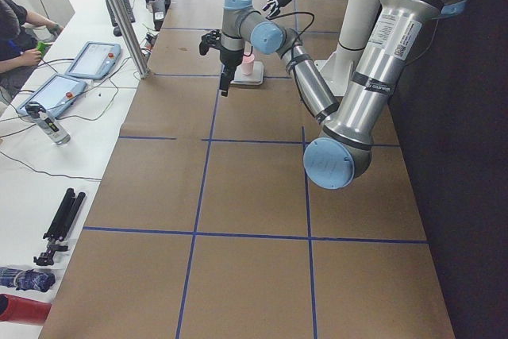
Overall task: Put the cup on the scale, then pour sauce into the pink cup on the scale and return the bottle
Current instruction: 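Withdraw the left arm while the right gripper approaches the glass bottle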
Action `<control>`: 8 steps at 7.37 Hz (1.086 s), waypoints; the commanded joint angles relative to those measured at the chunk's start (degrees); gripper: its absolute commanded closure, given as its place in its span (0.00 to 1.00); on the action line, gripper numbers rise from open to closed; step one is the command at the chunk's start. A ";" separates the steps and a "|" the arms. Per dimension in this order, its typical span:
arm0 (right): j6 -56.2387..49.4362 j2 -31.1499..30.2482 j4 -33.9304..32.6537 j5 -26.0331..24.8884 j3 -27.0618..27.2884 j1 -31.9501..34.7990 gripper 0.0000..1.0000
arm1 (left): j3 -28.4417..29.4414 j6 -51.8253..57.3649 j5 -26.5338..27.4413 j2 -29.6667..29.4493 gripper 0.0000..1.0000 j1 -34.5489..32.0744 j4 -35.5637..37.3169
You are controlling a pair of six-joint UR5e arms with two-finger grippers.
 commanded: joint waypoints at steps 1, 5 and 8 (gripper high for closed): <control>-0.93 2.66 3.80 -0.37 -3.78 -0.06 0.00 | 1.38 4.22 0.15 0.92 0.00 -2.59 -0.18; -3.39 2.67 3.80 -3.62 -4.40 -0.05 0.00 | 2.09 4.31 0.15 0.92 0.00 -2.86 -0.54; -4.62 2.76 3.71 -4.68 -5.11 0.73 0.00 | 2.36 4.31 0.15 0.83 0.00 -2.77 -0.54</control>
